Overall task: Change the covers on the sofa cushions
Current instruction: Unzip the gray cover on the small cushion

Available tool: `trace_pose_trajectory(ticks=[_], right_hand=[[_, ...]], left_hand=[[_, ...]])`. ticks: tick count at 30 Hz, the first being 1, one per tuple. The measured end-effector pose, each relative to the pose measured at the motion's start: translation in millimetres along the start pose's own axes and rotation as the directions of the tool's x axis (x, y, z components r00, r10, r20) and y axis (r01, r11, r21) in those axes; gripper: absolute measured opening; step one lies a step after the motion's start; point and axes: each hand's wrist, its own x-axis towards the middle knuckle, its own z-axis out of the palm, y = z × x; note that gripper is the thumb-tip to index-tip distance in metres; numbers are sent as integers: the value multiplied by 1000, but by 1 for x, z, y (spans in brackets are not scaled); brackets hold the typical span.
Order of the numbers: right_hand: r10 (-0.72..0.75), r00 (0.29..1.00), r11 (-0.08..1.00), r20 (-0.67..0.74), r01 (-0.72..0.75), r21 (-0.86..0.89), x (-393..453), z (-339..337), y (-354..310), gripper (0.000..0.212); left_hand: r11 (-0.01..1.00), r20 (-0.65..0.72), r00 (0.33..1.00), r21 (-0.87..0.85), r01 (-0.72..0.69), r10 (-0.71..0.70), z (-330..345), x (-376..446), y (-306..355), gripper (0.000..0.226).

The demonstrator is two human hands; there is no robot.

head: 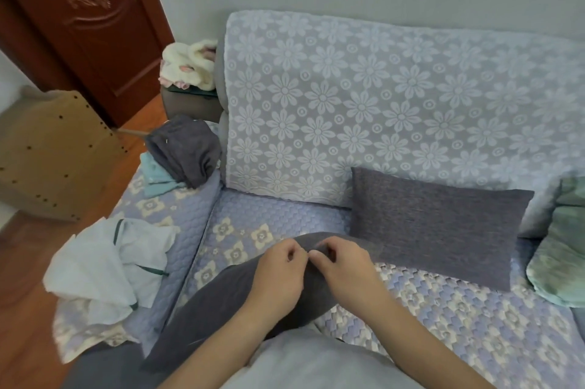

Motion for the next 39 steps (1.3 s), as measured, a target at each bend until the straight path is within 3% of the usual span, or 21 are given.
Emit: trace_pose_trajectory(ticks=[3,9,13,21,25,26,28,30,32,33,36,39], right_hand=[[-30,1000,998,0,30,-51,3,0,-3,23],[141,951,965,-274,-70,253,-6,-11,-6,25],[271,856,899,-441,-61,434,-4,-38,-5,23],[374,826,869,-422,-153,470,-13,-49,39,26],[385,808,910,-447,-251,330,-19,-57,77,20],[325,799,946,-506,-284,158,-20,-56,86,16],[-4,793,931,-609,-220,-292,-21,-51,100,10],[-288,858,848,-425,22,-530,-16,-35,102,24],[-424,898,756,-117,280,-591,-10,-5,103,26],[-417,909,722,-11,323,-612,-7,10,105,25],[-320,946,722,45,274,-636,1,40,117,42],[-373,921,645,111,343,-683,0,44,126,34]], left_hand=[[999,-6,999,-11,-33,33,1,2,-2,30],[981,-119,977,99,-168,180,3,-2,4,29],[988,-167,978,115,-106,125,-3,9,-5,32],[967,-122,992,255,18,14,20,47,-34,31],[948,-60,998,318,10,10,30,53,-45,33],[953,-36,999,303,4,7,35,52,-47,33],[960,36,999,280,-16,6,47,46,-50,32],[950,117,993,309,-49,13,61,40,-54,30],[940,183,983,329,-86,26,72,34,-56,28],[940,208,978,327,-95,27,76,33,-56,28],[944,207,978,324,-63,-6,81,33,-56,25],[955,177,984,297,-24,-30,82,34,-62,23]])
